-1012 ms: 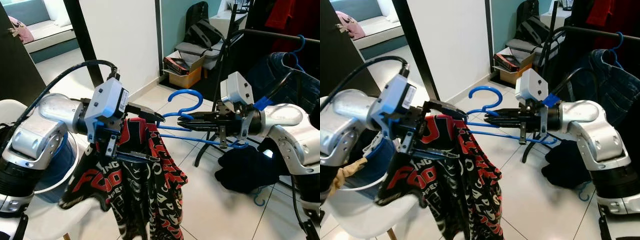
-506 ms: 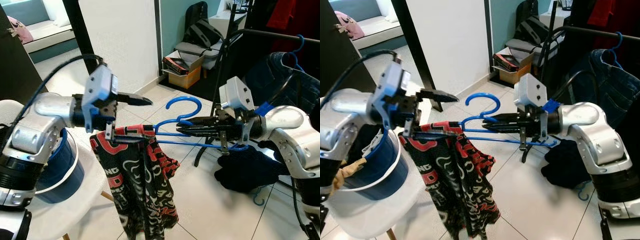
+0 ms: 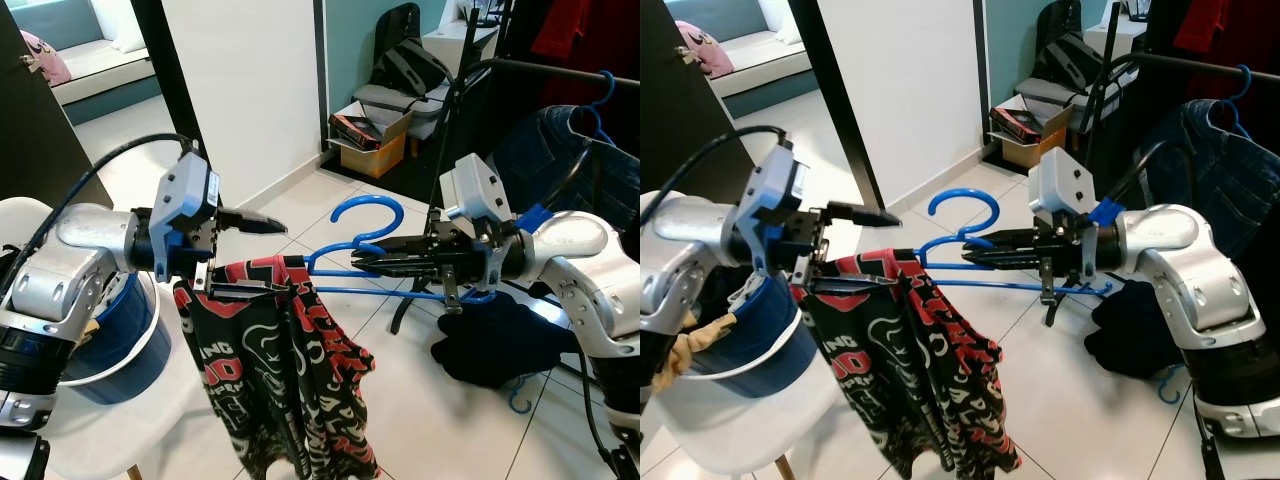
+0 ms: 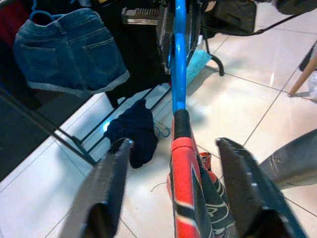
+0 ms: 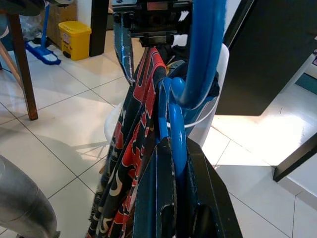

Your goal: Hang hanger

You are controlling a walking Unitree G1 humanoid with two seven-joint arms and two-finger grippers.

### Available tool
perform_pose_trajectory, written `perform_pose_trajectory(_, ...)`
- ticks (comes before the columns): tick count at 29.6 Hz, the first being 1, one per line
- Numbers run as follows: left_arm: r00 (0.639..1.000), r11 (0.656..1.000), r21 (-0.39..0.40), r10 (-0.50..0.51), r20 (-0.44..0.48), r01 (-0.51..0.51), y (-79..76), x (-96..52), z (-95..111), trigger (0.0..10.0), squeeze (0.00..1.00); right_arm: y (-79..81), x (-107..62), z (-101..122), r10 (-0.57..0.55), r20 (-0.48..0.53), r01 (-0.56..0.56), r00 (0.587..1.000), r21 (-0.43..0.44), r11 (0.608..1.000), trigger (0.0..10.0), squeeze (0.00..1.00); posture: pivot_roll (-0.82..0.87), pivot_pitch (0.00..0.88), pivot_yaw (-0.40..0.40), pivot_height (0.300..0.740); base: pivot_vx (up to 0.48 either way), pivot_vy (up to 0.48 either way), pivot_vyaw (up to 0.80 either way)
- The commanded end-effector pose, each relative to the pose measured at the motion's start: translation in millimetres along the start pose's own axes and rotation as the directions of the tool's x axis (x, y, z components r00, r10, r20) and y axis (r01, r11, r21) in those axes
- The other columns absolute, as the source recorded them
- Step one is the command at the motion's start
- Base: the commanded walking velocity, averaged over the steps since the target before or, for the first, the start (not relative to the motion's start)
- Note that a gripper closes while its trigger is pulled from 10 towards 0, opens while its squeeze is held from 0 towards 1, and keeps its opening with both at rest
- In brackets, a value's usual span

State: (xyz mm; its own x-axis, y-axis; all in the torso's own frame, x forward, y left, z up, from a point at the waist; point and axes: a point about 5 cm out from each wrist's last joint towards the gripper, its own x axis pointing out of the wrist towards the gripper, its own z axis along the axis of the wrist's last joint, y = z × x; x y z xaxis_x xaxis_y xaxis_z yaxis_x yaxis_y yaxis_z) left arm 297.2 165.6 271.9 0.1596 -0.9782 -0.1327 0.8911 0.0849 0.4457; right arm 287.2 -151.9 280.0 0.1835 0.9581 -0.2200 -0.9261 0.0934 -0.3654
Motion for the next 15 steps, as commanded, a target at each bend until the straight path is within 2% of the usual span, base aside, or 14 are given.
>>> perform_pose_trajectory(1, 1.0, 0.999, -0.017, -0.031, -0.006, 0.031, -3.3, 6.6, -4.1, 0.0, 0.0, 2.3, 2.5, 10.8, 0.021, 0.042, -0.019, 0.999, -0.036, 0.999, 10.0, 0.0, -0.06, 0.0, 0.072, 0.74, 0.0, 0.0, 0.0)
perform_pose_trajectory(6, 1.0, 1.0, -0.014, -0.014, -0.025, 0.014, -0.4, 9.0, -6.7, 0.0, 0.0, 2.7, 2.3, 13.1, 0.018, 0.052, -0.016, 0.998, -0.039, 0.999, 10.0, 0.0, -0.06, 0.0, 0.073, 0.74, 0.0, 0.0, 0.0)
perform_pose_trajectory(14, 0.986, 0.999, 0.019, -0.041, -0.161, 0.044, -5.6, 9.0, -19.8, 0.0, 0.0, 3.8, 3.7, 16.7, 0.023, 0.061, -0.02, 0.998, -0.047, 0.999, 10.0, 0.0, -0.06, 0.0, 0.071, 0.74, 0.0, 0.0, 0.0)
perform_pose_trajectory(15, 0.977, 0.997, 0.026, -0.06, -0.204, 0.066, -9.6, 10.7, -25.0, 0.0, 0.0, 3.0, 4.8, 18.3, 0.02, 0.064, -0.017, 0.998, -0.051, 0.999, 10.0, 0.0, -0.06, 0.0, 0.07, 0.74, 0.0, 0.0, 0.0)
